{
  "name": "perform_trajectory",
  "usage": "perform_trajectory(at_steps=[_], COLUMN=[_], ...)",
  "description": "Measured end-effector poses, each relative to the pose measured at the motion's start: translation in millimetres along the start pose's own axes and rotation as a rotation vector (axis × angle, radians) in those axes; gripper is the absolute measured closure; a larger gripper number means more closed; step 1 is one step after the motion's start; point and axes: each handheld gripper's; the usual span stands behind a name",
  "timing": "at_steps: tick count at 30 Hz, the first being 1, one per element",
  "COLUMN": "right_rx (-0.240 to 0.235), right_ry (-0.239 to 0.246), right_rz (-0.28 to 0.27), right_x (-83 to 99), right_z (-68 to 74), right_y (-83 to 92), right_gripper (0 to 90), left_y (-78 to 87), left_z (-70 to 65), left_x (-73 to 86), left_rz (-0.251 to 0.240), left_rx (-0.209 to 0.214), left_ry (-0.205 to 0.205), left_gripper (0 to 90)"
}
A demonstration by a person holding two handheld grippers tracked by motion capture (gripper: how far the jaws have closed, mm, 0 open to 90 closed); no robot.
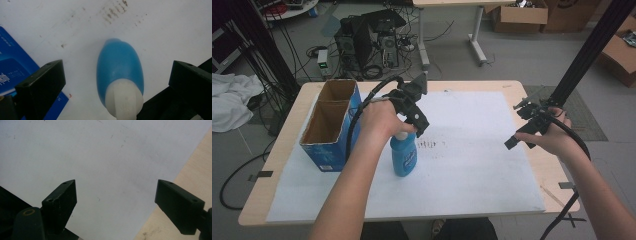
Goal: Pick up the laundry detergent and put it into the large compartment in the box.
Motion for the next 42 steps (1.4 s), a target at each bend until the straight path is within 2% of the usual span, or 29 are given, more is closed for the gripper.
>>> perform_trajectory(at_steps=[17, 42], right_rx=[-0.005, 0.000], right_ry=[0.003, 0.015], right_rz=[-0.003, -0.006], right_x=[-0.8, 1.2], right_z=[-0.1, 1.6], right_y=[-1.8, -2.0], right_gripper=[17.9, 18.0], left_y=[-18.9, -43.7], left_z=[-1.5, -7.2], left_x=[9.5, 15.2], left_rz=[0.037, 0.078], left_rx=[-0.001, -0.047], left_ry=[0.000, -0.003], left_gripper=[1.3, 1.9])
Point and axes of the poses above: each handheld gripper's, and its own axes: y roughly backward along the jaws, x roughly out of its underside, z roughly to its left, and after that the axes turned 8 degrees about y, right-handed
